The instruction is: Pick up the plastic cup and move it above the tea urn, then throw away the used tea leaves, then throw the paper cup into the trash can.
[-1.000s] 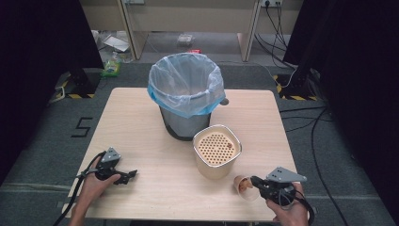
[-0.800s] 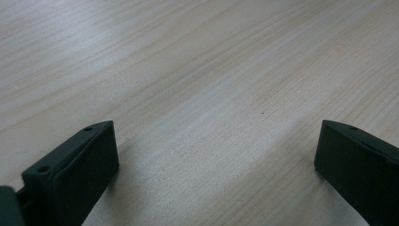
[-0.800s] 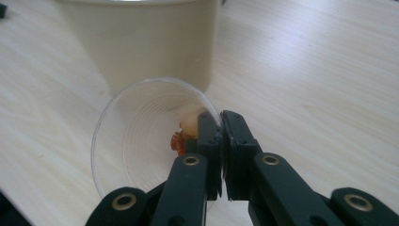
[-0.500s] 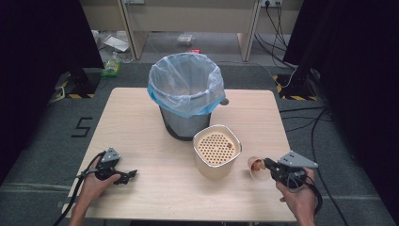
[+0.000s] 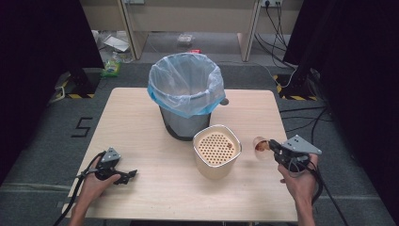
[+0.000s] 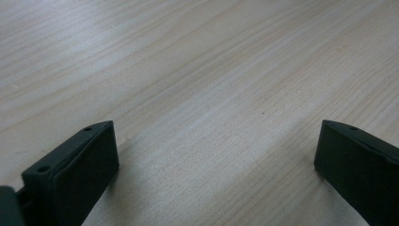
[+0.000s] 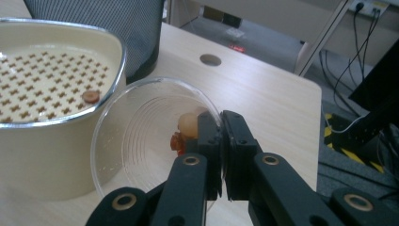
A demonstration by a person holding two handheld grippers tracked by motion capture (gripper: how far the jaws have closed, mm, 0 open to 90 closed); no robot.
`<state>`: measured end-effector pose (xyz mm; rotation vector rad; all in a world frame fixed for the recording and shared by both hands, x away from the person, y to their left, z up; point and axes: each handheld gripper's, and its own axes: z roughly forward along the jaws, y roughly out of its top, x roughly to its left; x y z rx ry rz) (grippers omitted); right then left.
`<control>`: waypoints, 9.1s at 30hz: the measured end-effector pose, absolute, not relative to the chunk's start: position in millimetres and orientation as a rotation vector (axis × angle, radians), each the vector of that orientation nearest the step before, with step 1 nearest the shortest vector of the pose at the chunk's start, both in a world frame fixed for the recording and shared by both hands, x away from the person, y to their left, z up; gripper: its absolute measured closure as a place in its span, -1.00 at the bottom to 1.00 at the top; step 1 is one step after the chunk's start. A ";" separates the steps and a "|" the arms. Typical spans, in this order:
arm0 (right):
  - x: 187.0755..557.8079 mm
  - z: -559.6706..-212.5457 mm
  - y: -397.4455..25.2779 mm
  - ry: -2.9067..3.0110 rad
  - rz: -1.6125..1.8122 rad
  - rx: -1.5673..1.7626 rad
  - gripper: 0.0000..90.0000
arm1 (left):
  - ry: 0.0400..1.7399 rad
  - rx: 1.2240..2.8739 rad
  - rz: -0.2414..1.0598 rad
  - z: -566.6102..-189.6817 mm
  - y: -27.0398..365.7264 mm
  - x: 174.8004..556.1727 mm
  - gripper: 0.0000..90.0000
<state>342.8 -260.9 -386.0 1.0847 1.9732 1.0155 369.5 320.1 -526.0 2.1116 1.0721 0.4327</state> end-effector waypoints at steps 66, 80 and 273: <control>362.7 -397.2 -112.3 1.469 0.690 0.221 0.95 | 1.072 2.112 0.433 -526.0 320.1 369.5 -1.00; 353.2 -407.4 -101.7 1.398 0.653 0.150 0.96 | 1.073 2.109 0.433 -526.0 319.9 369.5 -1.00; 372.4 -440.7 -263.7 2.035 1.060 1.194 -0.07 | 1.079 2.109 0.437 -526.0 319.4 370.6 -1.00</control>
